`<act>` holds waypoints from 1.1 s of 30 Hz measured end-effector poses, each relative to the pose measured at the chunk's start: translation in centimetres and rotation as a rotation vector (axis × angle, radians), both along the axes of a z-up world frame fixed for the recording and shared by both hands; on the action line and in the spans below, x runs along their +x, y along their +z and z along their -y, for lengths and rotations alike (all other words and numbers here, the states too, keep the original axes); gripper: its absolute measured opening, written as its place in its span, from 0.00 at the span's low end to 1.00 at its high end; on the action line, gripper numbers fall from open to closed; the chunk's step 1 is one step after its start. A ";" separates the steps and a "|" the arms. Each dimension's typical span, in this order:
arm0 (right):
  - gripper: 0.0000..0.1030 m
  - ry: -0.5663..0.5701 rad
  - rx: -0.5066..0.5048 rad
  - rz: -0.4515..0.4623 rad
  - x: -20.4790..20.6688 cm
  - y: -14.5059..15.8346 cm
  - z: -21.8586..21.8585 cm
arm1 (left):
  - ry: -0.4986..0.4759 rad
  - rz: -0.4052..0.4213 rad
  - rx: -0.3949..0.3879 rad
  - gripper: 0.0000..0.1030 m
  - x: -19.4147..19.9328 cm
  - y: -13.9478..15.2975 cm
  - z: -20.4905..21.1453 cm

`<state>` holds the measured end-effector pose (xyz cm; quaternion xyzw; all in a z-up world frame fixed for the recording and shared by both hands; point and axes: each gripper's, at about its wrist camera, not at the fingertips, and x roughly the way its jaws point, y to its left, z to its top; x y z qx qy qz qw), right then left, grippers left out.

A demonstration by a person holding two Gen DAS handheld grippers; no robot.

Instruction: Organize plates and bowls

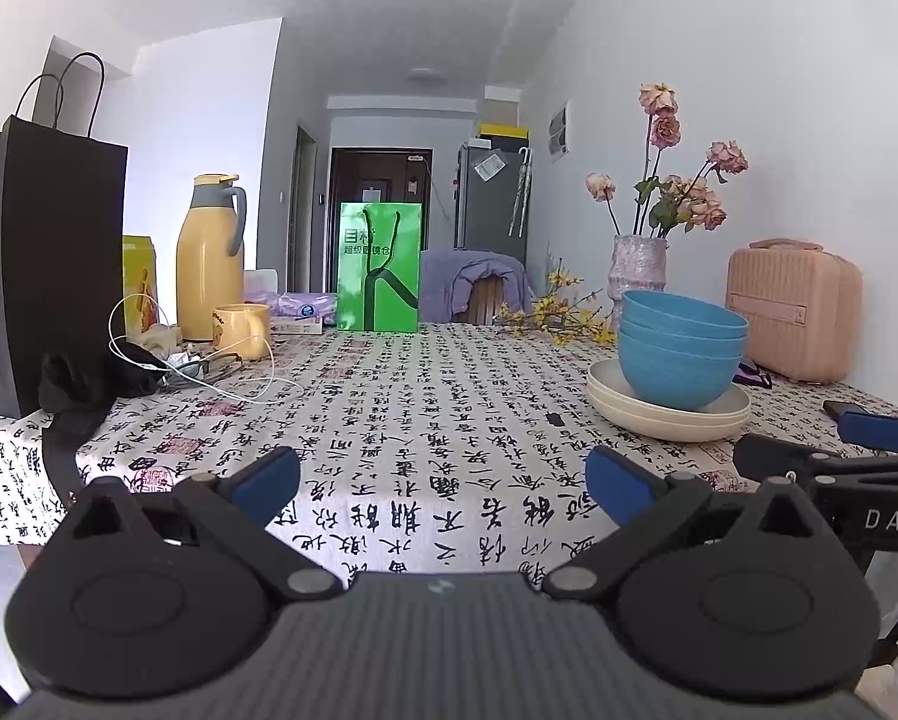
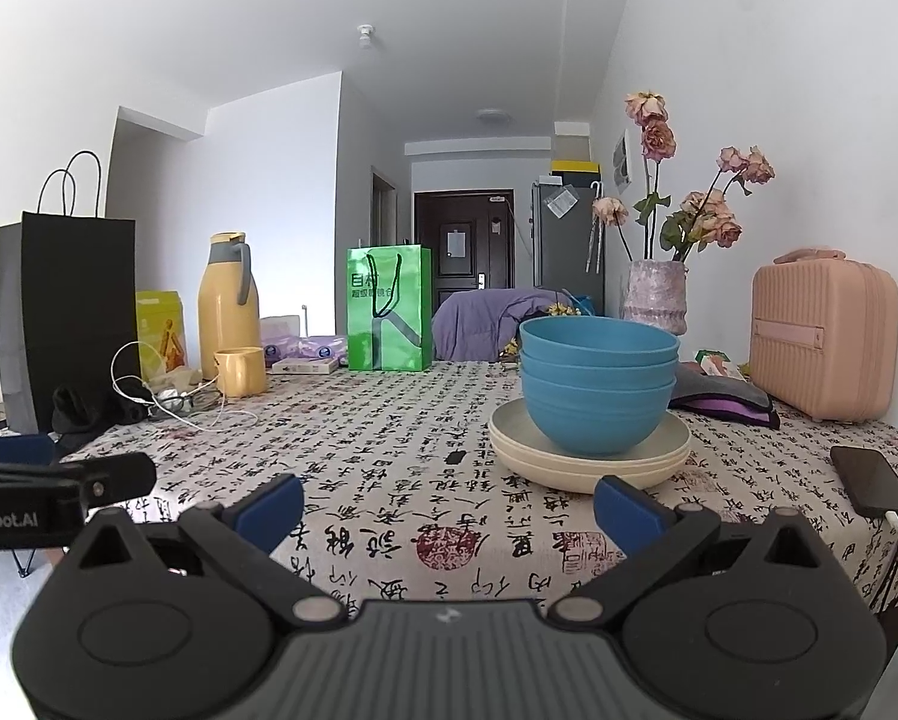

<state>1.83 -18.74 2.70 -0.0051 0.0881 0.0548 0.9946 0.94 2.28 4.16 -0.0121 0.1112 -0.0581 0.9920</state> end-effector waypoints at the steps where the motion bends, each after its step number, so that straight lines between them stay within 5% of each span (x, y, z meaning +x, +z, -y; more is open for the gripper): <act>1: 1.00 0.001 0.000 0.000 0.0 0.0 0.0 | 0.000 0.000 0.001 1.00 0.0 0.0 0.0; 33: 1.00 0.005 0.005 -0.007 -0.1 -0.3 -0.1 | -0.006 0.002 0.008 1.00 0.0 -0.1 0.1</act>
